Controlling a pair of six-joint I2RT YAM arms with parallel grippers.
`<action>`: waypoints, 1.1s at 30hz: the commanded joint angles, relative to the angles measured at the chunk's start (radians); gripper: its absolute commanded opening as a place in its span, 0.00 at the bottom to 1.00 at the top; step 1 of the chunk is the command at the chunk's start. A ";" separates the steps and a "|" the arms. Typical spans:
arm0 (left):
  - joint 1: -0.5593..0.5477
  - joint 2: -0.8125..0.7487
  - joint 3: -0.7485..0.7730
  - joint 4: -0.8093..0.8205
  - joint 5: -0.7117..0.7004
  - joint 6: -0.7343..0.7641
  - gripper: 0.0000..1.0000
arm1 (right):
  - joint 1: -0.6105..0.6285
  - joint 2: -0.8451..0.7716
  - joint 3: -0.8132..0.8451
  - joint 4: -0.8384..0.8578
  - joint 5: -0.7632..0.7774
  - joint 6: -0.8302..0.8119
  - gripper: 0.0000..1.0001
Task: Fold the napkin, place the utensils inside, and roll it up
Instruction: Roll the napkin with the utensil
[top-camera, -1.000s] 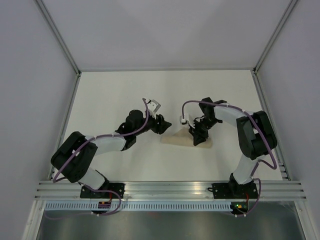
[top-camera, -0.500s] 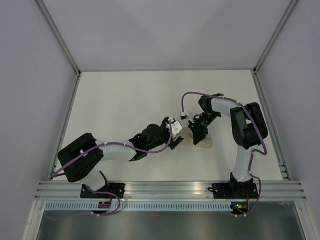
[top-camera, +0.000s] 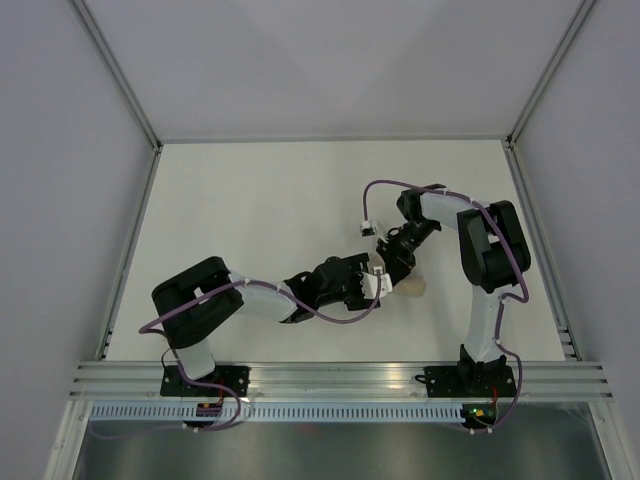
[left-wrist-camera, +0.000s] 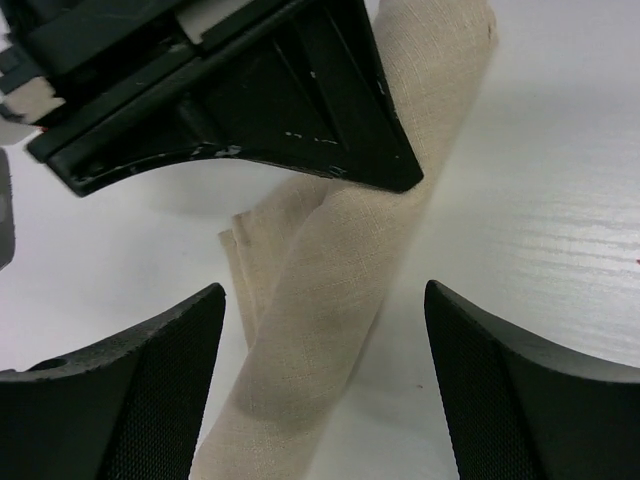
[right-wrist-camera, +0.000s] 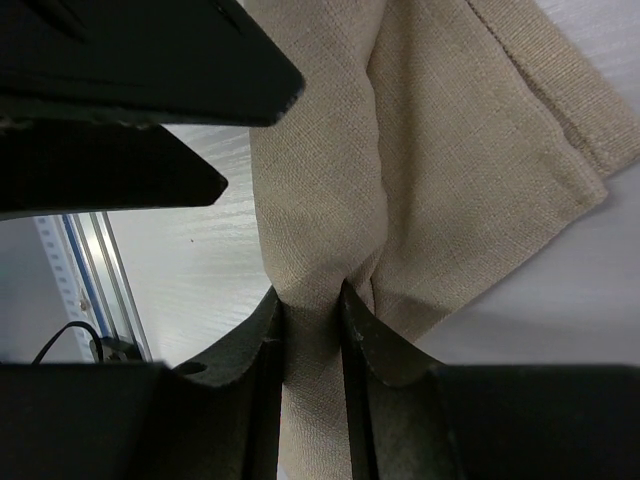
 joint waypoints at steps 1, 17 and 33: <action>-0.023 0.042 0.047 -0.008 0.021 0.139 0.85 | 0.000 0.072 -0.009 0.108 0.118 -0.022 0.22; -0.023 0.170 0.167 -0.200 0.055 0.171 0.67 | -0.009 0.086 0.003 0.097 0.115 -0.022 0.23; 0.008 0.198 0.276 -0.399 0.207 -0.062 0.24 | -0.034 -0.038 -0.033 0.142 0.066 0.007 0.60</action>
